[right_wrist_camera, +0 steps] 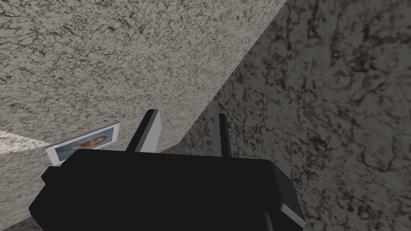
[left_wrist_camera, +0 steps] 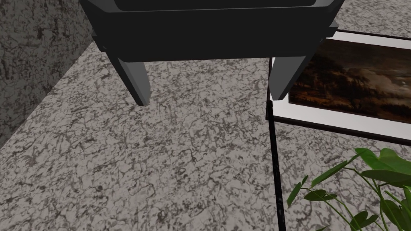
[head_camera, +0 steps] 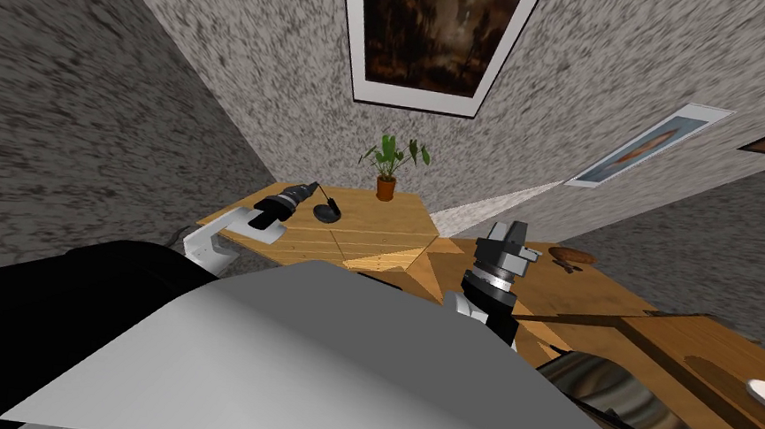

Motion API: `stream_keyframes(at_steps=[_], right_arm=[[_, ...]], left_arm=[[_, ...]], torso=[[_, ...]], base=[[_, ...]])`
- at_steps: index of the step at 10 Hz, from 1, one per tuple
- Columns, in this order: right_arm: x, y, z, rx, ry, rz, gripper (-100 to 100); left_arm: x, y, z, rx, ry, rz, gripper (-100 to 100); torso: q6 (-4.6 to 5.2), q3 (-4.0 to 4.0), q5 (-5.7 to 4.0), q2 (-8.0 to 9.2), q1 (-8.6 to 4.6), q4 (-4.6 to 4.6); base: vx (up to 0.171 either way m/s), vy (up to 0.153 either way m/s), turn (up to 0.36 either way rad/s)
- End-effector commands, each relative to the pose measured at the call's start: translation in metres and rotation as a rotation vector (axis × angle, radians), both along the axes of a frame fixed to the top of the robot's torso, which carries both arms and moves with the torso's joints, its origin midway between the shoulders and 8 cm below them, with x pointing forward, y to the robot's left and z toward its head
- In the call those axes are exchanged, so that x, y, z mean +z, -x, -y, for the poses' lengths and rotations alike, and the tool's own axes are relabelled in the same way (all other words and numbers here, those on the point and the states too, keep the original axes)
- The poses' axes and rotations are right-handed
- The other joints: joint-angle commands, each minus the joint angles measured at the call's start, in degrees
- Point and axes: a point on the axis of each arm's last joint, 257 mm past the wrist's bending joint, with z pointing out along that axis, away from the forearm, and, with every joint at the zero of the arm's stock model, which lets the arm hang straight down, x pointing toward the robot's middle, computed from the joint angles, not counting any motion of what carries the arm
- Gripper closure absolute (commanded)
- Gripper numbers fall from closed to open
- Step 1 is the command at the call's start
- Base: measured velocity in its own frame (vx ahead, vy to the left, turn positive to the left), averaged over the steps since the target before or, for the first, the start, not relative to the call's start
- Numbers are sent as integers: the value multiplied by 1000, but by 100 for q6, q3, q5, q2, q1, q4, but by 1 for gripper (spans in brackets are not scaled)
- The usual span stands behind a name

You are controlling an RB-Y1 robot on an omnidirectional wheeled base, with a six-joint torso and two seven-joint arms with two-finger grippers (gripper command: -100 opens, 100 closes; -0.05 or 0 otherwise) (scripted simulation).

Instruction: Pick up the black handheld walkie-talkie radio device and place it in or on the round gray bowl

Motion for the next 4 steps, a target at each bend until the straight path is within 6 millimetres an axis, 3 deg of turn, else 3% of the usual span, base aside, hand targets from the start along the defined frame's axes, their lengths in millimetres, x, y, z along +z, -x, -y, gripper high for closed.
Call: stream_keyframes(at_steps=[1, 4], right_arm=[[0, 0, 0, 0, 0, 0, 0], [0, 0, 0, 0, 0, 0, 0]], left_arm=[[0, 0, 0, 0, 0, 0, 0], [0, 0, 0, 0, 0, 0, 0]], torso=[[0, 0, 0, 0, 0, 0], [0, 1, 0, 1, 0, 0]], base=[[0, 0, 0], [0, 0, 0]])
